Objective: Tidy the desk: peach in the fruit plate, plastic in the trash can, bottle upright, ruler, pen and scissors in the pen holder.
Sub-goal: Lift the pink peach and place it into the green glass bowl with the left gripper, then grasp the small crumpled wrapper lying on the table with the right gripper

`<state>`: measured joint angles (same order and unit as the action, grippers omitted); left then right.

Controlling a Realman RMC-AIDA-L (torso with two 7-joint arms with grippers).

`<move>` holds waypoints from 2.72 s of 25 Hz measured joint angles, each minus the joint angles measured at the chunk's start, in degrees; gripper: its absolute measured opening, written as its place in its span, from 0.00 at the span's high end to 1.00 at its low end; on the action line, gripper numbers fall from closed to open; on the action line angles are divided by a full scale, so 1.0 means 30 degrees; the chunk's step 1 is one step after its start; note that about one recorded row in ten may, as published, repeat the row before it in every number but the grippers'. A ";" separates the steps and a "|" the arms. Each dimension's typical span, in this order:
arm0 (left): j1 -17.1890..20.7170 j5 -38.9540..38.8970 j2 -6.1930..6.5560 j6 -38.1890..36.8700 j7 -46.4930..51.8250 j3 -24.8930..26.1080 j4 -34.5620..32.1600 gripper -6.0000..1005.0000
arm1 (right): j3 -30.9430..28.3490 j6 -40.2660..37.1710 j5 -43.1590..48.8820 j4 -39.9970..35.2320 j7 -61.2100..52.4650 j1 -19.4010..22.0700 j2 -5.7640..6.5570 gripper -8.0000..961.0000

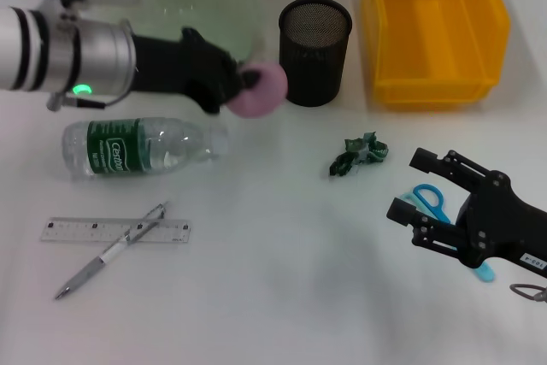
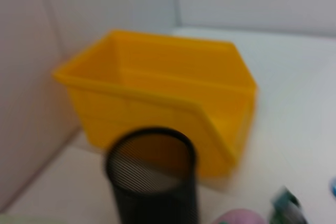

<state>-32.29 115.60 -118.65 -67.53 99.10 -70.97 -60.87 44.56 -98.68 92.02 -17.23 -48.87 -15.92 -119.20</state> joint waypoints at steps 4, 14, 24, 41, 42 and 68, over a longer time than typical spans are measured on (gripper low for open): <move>0.0136 -0.0799 -0.0001 0.1132 -0.0086 0.0624 0.0081 0.93 | -0.0001 -0.0021 0.0000 0.0000 0.0009 -0.0021 -0.0017 0.15; 0.0063 -0.3878 -0.0057 0.8005 -0.1271 0.0512 0.1865 0.91 | 0.0033 -0.0092 0.0000 0.0088 0.0025 -0.0127 -0.0079 0.15; -0.0719 -0.4713 -0.0092 1.0676 -0.2542 0.0089 0.4269 0.89 | -0.0001 -0.0114 0.0000 0.0295 0.0059 -0.0179 -0.0078 0.15; -0.0857 -0.5438 -0.0079 1.0955 -0.2567 -0.0100 0.4434 0.51 | 0.0065 -0.0115 0.0000 0.0333 0.0059 -0.0153 -0.0078 0.15; -0.0781 -0.5693 -0.0060 1.0971 -0.2568 -0.0100 0.4434 0.49 | 0.0053 -0.0116 0.0000 0.0339 0.0060 -0.0136 -0.0077 0.15; 0.4058 -0.9473 0.0222 -0.6871 -0.5559 0.3344 0.0698 0.35 | 0.0000 0.0043 0.0000 0.0320 0.0058 -0.0378 -0.0038 0.15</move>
<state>-20.12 87.18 -117.98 -88.15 82.43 -60.94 -58.78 44.56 -98.55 92.02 -16.27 -48.69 -17.05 -119.32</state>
